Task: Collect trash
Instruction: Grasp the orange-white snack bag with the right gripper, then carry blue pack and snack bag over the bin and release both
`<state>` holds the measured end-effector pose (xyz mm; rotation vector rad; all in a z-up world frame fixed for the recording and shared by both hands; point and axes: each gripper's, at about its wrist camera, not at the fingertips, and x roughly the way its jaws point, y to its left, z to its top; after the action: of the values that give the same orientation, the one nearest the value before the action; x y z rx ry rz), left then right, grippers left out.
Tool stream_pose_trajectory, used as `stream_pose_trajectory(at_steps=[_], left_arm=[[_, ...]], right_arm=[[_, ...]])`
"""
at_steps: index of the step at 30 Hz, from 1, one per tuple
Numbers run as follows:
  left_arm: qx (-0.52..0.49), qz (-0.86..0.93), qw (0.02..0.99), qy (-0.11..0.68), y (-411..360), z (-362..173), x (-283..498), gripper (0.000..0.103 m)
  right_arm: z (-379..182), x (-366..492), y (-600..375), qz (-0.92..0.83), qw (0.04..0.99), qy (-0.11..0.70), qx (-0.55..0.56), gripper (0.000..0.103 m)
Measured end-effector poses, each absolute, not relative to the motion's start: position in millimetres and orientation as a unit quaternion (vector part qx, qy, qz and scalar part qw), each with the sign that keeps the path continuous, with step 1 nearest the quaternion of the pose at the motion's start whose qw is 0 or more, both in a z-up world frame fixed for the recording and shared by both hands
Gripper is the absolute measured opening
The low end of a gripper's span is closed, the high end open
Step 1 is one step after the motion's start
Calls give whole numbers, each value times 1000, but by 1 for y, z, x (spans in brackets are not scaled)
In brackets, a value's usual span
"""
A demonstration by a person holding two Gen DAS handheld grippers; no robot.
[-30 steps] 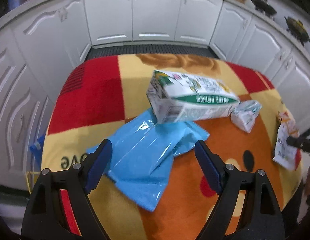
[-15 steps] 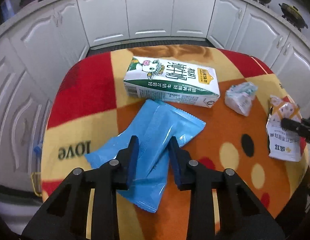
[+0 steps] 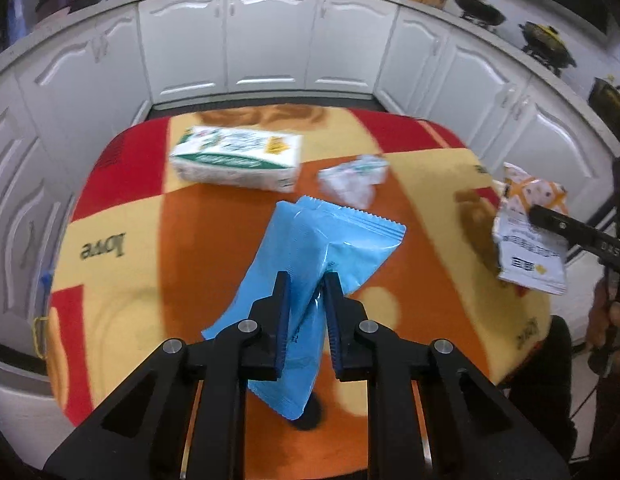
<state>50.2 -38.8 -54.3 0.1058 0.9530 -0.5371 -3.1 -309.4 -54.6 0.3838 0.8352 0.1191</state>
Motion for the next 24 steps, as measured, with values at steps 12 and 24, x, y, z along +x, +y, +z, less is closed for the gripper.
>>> stream_pose_trajectory(at_steps=[12,24], left_arm=[[81,-309,846,426,-129,-36,24,6],[76,-317,823,466,-152,-62,22,63]], right_arm=[[-51,-41,-363,8,899,390,199,33],[-59,-52,-386,-5,891,397,221,33]])
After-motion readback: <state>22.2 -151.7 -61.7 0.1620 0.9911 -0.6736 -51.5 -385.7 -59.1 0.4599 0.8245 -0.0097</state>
